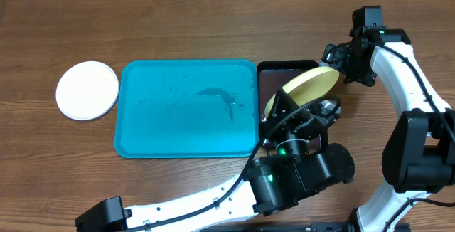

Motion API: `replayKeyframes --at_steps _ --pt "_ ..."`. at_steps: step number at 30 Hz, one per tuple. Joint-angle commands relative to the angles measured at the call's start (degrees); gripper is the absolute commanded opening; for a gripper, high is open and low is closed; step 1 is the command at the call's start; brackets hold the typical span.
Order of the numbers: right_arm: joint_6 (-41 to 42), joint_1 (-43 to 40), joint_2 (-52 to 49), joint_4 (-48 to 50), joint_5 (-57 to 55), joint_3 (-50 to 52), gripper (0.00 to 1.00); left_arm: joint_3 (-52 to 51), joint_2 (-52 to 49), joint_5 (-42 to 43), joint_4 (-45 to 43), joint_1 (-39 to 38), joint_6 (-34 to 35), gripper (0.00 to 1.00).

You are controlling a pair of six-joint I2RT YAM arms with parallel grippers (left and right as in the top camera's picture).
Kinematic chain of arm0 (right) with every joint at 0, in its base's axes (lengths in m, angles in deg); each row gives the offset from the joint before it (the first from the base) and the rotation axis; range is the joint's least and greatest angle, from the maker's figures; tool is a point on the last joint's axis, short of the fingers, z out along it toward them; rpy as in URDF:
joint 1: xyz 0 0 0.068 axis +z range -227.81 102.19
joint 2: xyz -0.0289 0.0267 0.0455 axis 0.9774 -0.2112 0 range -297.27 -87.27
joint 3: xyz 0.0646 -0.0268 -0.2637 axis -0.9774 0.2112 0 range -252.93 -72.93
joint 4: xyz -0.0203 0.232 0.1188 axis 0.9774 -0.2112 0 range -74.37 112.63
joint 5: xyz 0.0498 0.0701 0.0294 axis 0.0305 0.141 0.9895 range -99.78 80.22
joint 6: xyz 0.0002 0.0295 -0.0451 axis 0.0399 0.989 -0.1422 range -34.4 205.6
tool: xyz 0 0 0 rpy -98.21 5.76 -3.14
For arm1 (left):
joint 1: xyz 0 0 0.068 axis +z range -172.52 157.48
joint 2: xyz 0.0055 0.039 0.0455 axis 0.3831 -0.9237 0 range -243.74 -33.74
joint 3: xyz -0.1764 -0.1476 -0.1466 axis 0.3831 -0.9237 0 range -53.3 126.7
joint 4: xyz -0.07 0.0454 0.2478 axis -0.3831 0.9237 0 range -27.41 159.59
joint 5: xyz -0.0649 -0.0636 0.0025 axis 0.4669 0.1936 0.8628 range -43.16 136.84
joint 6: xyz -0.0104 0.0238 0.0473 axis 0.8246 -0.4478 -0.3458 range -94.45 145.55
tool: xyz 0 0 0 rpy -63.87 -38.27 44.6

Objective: Clean dirty plates on tray and stack at the side
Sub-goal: 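Swing the held yellow plate over the black tray with the left gripper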

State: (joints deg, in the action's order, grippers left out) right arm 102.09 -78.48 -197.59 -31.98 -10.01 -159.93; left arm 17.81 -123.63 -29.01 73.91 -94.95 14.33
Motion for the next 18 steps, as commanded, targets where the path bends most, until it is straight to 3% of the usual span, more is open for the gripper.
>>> replayKeyframes --at_steps 1,18 --pt "0.3 -0.2 0.0 0.3 -0.1 -0.7 1.00 1.6 1.4 -4.3 -1.9 -0.4 -5.8 0.04" --pt "0.3 -0.2 0.0 0.3 -0.2 -0.7 1.00 1.5 1.4 -4.3 -2.6 -0.4 -5.9 0.04"
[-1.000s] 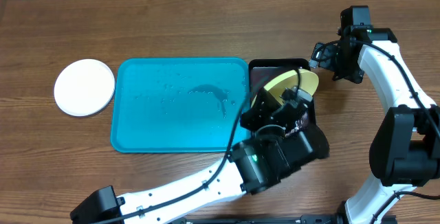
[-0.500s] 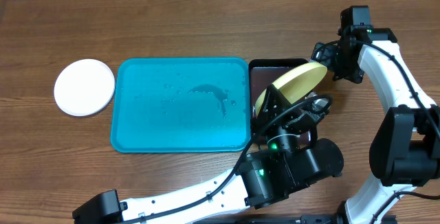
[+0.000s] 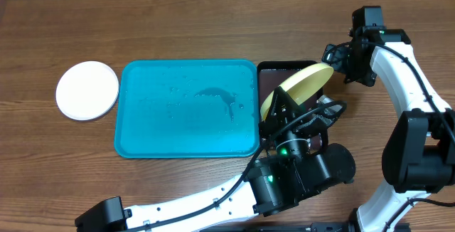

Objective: Clean dirty plates on tray and stack at the side
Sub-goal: 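Swing the held yellow plate over the black tray with the left gripper, then carry the yellow plate left and stack it on the white plates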

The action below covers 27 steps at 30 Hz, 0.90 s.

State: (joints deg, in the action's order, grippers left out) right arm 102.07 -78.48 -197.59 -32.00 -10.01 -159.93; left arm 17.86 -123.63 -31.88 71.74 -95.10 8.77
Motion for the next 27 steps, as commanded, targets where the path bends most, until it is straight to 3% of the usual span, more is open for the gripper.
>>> replayKeyframes --at_steps 1,6,11,16,19,22,27 --pt "0.3 -0.2 0.0 0.3 -0.2 -0.7 1.00 1.5 1.4 -1.4 -0.4 -0.2 -0.1 0.04" --pt "0.3 -0.2 0.0 0.3 -0.2 -0.7 1.00 1.2 1.4 -1.2 0.6 -0.2 5.0 0.04" --pt "0.3 -0.2 0.0 0.3 -0.2 -0.7 1.00 1.2 1.4 6.3 10.5 0.1 19.0 0.04" --pt "0.3 -0.2 0.0 0.3 -0.2 -0.7 1.00 1.1 0.8 23.5 23.8 4.1 40.6 0.04" --pt "0.3 -0.2 0.0 0.3 -0.1 -0.7 1.00 0.8 -0.4 34.3 28.1 8.9 49.1 0.04" --pt "0.3 -0.2 0.0 0.3 -0.2 -0.7 1.00 0.8 -1.2 46.5 28.8 14.7 50.2 0.04" --pt "0.3 -0.2 0.0 0.3 -0.1 -0.7 1.00 0.8 -1.2 74.7 28.0 30.0 50.3 0.04"
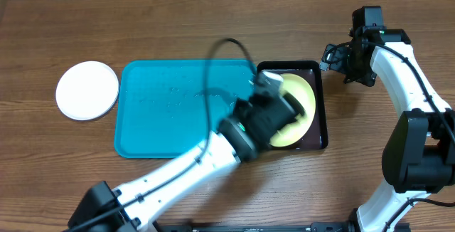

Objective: Clean dirty plates on tray and stack at the side
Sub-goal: 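Carry the yellow plate left and stack it on the white plates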

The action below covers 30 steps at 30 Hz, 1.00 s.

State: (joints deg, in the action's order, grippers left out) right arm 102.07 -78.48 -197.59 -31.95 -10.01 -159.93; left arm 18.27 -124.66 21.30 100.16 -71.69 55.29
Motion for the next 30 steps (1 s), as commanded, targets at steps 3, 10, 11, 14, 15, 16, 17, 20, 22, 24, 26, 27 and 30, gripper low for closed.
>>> replayKeyframes --at_steps 3,10,11,14,15,16,17,20,22,24,26,27,30 --pt "0.3 -0.2 0.0 0.3 -0.2 -0.7 1.00 0.4 -0.2 38.2 0.3 17.8 3.7 0.04" --pt "0.3 -0.2 0.0 0.3 -0.1 -0.7 1.00 0.4 -0.2 50.5 6.2 42.5 2.1 0.04" --pt "0.3 -0.2 0.0 0.3 -0.1 -0.7 1.00 0.4 -0.2 50.4 7.3 46.3 1.3 0.04" --pt "0.3 -0.2 0.0 0.3 -0.2 -0.7 1.00 0.4 -0.2 50.1 9.8 56.0 -1.4 0.04" --pt "0.3 -0.2 0.0 0.3 -0.1 -0.7 1.00 0.4 -0.2 49.9 10.3 58.7 -2.1 0.04" --pt "0.3 -0.2 0.0 0.3 -0.1 -0.7 1.00 0.4 -0.2 49.2 10.9 61.8 -2.5 0.04" --pt "0.3 -0.2 0.0 0.3 -0.1 -0.7 1.00 0.4 -0.3 48.4 11.4 64.8 -2.7 0.04" --pt "0.3 -0.2 0.0 0.3 -0.1 -0.7 1.00 0.3 -0.3 45.6 11.9 73.3 -2.8 0.04" --pt "0.3 -0.2 0.0 0.3 -0.1 -0.7 1.00 0.2 -0.3 42.6 11.9 77.8 -2.7 0.04" --pt "0.3 -0.2 0.0 0.3 -0.1 -0.7 1.00 -0.1 -0.3 37.1 11.8 81.4 -2.6 0.04" --pt "0.3 -0.2 0.0 0.3 -0.2 -0.7 1.00 -0.4 -0.5 31.3 11.2 83.9 -1.7 0.04" --pt "0.3 -0.2 0.0 0.3 -0.1 -0.7 1.00 -0.5 -0.6 29.1 10.7 84.9 -1.2 0.04" --pt "0.3 -0.2 0.0 0.3 -0.1 -0.7 1.00 -1.8 -0.7 25.2 7.8 86.6 -1.2 0.04"
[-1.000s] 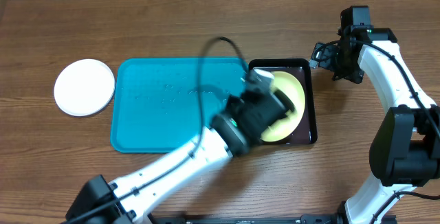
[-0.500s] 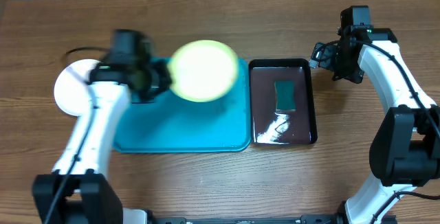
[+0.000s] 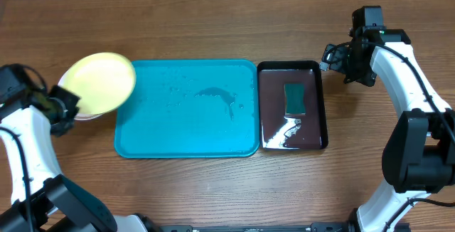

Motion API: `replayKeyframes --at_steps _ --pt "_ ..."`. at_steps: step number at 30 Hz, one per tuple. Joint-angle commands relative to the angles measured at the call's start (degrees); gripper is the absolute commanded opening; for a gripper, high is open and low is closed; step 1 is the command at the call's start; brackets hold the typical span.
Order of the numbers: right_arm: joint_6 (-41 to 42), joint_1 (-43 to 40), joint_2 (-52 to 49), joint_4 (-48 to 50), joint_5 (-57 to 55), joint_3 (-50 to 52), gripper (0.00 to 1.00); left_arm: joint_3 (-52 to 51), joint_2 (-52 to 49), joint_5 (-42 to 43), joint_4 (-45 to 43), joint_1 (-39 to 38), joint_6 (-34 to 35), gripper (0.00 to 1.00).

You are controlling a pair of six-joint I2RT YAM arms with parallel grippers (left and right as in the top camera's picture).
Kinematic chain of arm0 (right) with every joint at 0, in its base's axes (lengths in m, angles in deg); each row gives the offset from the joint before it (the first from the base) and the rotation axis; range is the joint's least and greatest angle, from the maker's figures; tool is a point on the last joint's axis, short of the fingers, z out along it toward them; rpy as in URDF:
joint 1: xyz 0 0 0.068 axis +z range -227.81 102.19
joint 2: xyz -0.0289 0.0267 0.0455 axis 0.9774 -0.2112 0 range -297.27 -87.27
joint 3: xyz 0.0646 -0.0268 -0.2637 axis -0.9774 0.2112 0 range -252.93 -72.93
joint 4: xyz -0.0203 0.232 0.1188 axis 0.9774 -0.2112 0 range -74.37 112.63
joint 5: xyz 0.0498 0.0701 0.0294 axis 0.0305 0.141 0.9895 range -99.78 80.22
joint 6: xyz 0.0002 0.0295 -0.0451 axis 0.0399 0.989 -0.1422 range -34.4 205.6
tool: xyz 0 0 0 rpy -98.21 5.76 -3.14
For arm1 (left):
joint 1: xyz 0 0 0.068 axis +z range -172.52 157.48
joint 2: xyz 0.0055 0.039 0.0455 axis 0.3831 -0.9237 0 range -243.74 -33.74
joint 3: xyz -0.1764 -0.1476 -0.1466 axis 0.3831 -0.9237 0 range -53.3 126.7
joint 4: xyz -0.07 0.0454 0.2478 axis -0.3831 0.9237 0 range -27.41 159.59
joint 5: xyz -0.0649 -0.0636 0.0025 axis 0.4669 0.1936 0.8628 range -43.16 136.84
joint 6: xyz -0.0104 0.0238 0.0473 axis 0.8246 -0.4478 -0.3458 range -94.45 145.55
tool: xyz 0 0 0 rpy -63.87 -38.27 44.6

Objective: Clean dirty plates on tray and stack at the side
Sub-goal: 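Carry the yellow plate left and stack it on the white plates, then release the yellow plate and raise the left gripper beside the stack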

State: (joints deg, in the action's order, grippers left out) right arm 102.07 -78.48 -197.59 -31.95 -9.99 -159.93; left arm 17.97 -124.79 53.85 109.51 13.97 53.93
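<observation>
A yellow plate (image 3: 103, 82) hangs tilted at the far left, with my left gripper (image 3: 69, 105) shut on its lower left rim. It covers most of the white plate (image 3: 65, 82) that lies on the table beneath it. The blue tray (image 3: 186, 109) in the middle holds only water drops and a smear. My right gripper (image 3: 328, 56) hovers beside the far right corner of the black basin (image 3: 323, 104); its fingers are too small and dark to judge.
A green sponge (image 3: 294, 97) lies in the wet black basin, right of the blue tray. The right arm (image 3: 409, 68) curves along the table's right side. The left arm (image 3: 28, 154) rises along the left edge.
My left gripper, which was at the black basin with the yellow plate, now holds that plate at the far left over the white plate. The sponge in the basin now shows.
The yellow plate first stood tilted over the black basin, held in my left gripper close under the camera. Then it lay lower in the basin. Now it hangs over the white plate at the left. The right arm has kept its place throughout.
</observation>
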Motion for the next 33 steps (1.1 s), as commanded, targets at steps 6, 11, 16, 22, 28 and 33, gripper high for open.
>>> replayKeyframes --at_steps 6,11,16,22,28,33 --pt "0.3 -0.2 0.0 0.3 -0.2 -0.7 1.00 -3.4 -1.4 -7.8 -8.7 1.1 0.1 0.04" --pt "0.3 -0.2 0.0 0.3 -0.2 -0.7 1.00 -3.4 -5.4 -11.8 -12.2 1.1 0.2 0.04" --pt "0.3 -0.2 0.0 0.3 -0.2 -0.7 1.00 -3.4 -8.5 -10.7 -15.9 1.1 0.1 0.04" --pt "0.3 -0.2 0.0 0.3 -0.2 -0.7 1.00 -3.4 -8.9 -9.9 -18.8 1.1 -0.1 0.07" --pt "0.3 -0.2 0.0 0.3 -0.2 -0.7 1.00 -3.3 -8.9 -0.4 -20.7 1.0 -3.5 0.74" --pt "0.3 -0.2 0.0 0.3 -0.2 -0.7 1.00 -2.2 -8.9 12.6 -21.5 -1.2 -8.8 0.95"
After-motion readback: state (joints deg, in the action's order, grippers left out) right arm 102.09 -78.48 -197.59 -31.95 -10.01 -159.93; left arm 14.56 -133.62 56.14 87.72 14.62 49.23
